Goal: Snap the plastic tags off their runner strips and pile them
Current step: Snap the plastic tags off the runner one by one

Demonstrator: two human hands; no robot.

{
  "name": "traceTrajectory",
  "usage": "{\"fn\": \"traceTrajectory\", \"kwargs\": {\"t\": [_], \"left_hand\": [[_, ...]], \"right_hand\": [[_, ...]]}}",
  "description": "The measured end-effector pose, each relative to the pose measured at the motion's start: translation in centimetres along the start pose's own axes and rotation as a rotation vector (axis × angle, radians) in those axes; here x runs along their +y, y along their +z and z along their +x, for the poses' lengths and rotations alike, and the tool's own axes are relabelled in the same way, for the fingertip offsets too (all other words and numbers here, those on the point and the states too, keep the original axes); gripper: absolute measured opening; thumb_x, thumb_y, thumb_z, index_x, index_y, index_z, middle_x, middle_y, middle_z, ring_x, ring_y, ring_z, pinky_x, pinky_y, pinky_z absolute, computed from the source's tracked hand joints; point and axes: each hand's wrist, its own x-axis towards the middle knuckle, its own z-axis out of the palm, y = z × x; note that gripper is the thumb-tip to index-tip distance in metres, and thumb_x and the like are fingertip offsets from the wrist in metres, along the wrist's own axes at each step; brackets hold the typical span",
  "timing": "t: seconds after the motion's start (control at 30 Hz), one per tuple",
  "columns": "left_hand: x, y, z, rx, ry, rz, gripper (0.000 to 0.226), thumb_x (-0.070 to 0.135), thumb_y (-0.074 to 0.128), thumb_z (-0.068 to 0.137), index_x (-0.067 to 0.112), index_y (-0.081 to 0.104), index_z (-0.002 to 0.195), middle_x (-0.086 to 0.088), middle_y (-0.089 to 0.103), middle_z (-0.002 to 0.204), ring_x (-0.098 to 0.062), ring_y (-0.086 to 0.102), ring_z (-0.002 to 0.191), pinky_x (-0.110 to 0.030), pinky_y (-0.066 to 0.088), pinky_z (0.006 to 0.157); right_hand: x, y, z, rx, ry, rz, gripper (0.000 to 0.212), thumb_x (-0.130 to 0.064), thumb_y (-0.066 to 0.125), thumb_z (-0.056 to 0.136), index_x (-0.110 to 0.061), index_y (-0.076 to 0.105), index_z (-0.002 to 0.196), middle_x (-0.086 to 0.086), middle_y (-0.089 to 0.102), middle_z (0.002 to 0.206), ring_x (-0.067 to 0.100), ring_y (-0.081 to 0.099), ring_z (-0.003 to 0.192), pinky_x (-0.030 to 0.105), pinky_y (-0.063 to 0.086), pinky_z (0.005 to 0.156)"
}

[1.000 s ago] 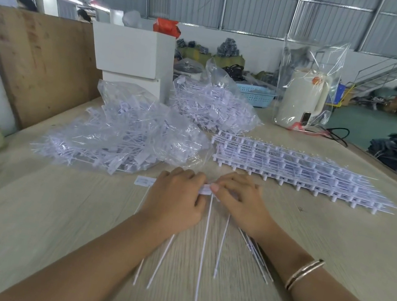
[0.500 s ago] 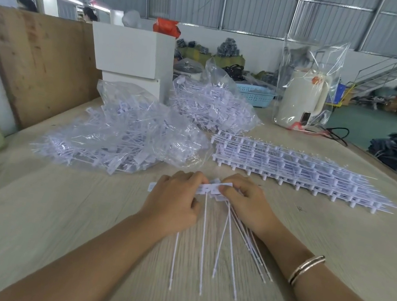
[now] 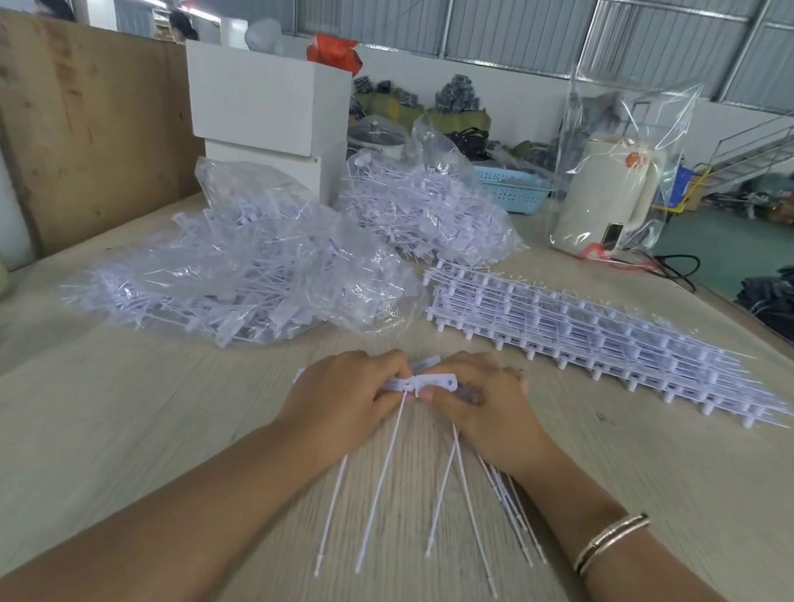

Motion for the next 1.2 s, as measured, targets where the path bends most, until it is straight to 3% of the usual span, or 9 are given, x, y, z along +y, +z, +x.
{"fn": "traceTrajectory", "kwargs": {"t": [0.03, 0.17, 0.47, 0.6, 0.77, 0.9, 1.0, 1.07, 1.2], "left_hand": [[-0.1, 0.0, 0.0, -0.003, 0.000, -0.005, 0.018, 0.037, 0.057, 0.090, 0.026, 0.059, 0.105, -0.001, 0.064, 0.082, -0.020, 0.059, 0.076, -0.029, 0.037, 0.059], [-0.4, 0.0, 0.1, -0.010, 0.004, -0.025, 0.018, 0.038, 0.057, 0.090, 0.027, 0.060, 0.104, -0.001, 0.063, 0.080, -0.019, 0.058, 0.074, -0.029, 0.040, 0.060], [-0.1, -0.3, -0.2, -0.050, -0.052, -0.189, 0.014, 0.045, 0.060, 0.087, 0.032, 0.065, 0.092, 0.012, 0.070, 0.083, -0.006, 0.064, 0.078, -0.026, 0.048, 0.069], [0.1, -0.1, -0.1, -0.027, -0.029, -0.195, 0.018, 0.041, 0.059, 0.089, 0.027, 0.062, 0.099, 0.009, 0.071, 0.091, -0.013, 0.066, 0.085, -0.038, 0.052, 0.076], [0.6, 0.1, -0.1, -0.020, -0.002, -0.358, 0.013, 0.038, 0.055, 0.093, 0.026, 0.055, 0.096, -0.001, 0.071, 0.086, -0.022, 0.067, 0.081, -0.044, 0.053, 0.076], [0.5, -0.3, 0.0, 0.023, -0.082, -0.529, 0.008, 0.032, 0.059, 0.091, 0.025, 0.054, 0.093, -0.001, 0.072, 0.100, -0.013, 0.066, 0.098, -0.033, 0.051, 0.090], [0.1, -0.2, -0.1, -0.011, -0.053, -0.294, 0.014, 0.035, 0.061, 0.089, 0.024, 0.055, 0.095, 0.003, 0.069, 0.090, -0.017, 0.065, 0.084, -0.037, 0.052, 0.080], [0.2, -0.2, -0.2, 0.005, -0.008, -0.162, 0.016, 0.036, 0.062, 0.087, 0.024, 0.057, 0.097, 0.006, 0.067, 0.088, -0.016, 0.063, 0.082, -0.035, 0.050, 0.075], [0.4, -0.1, -0.2, 0.077, -0.027, -0.180, 0.016, 0.033, 0.063, 0.086, 0.024, 0.053, 0.094, 0.012, 0.064, 0.090, -0.011, 0.061, 0.082, -0.033, 0.046, 0.079]], "right_hand": [[-0.1, 0.0, 0.0, 0.006, -0.008, -0.008, 0.013, -0.020, 0.064, 0.088, -0.018, 0.074, 0.097, 0.004, 0.066, 0.090, 0.011, 0.049, 0.086, 0.018, 0.028, 0.092], [-0.3, -0.1, -0.1, 0.013, -0.029, -0.064, 0.013, -0.022, 0.064, 0.088, -0.019, 0.073, 0.097, 0.003, 0.068, 0.093, 0.015, 0.055, 0.092, 0.049, 0.032, 0.096], [-0.2, 0.0, -0.2, 0.109, -0.153, -0.249, 0.016, -0.022, 0.063, 0.089, -0.034, 0.071, 0.082, -0.025, 0.050, 0.073, 0.004, 0.049, 0.079, 0.040, 0.022, 0.085], [-0.8, -0.1, -0.3, 0.094, -0.088, -0.029, 0.038, -0.019, 0.064, 0.089, -0.052, 0.060, 0.072, -0.020, 0.057, 0.065, -0.001, 0.050, 0.070, 0.042, 0.027, 0.084], [-1.1, -0.7, -0.4, 0.061, 0.053, 0.509, 0.017, -0.007, 0.062, 0.086, -0.017, 0.075, 0.082, 0.000, 0.072, 0.077, 0.014, 0.065, 0.073, 0.026, 0.052, 0.072], [-0.5, -0.9, -0.1, 0.198, 0.186, 0.667, 0.012, -0.007, 0.062, 0.085, -0.013, 0.072, 0.086, -0.004, 0.073, 0.079, 0.010, 0.067, 0.075, 0.021, 0.051, 0.072], [0.4, -1.0, 0.0, 0.170, 0.191, 0.365, 0.010, -0.016, 0.062, 0.089, -0.010, 0.071, 0.092, 0.007, 0.069, 0.095, 0.019, 0.064, 0.088, 0.037, 0.047, 0.088], [1.0, -0.4, 0.2, 0.126, 0.172, 0.022, 0.009, -0.025, 0.062, 0.090, -0.019, 0.068, 0.089, -0.001, 0.064, 0.098, 0.017, 0.057, 0.099, 0.041, 0.034, 0.096], [1.4, 0.6, 0.5, 0.085, 0.207, -0.390, 0.018, -0.041, 0.057, 0.087, -0.034, 0.064, 0.101, -0.015, 0.053, 0.112, 0.008, 0.042, 0.114, 0.027, 0.010, 0.074]]}}
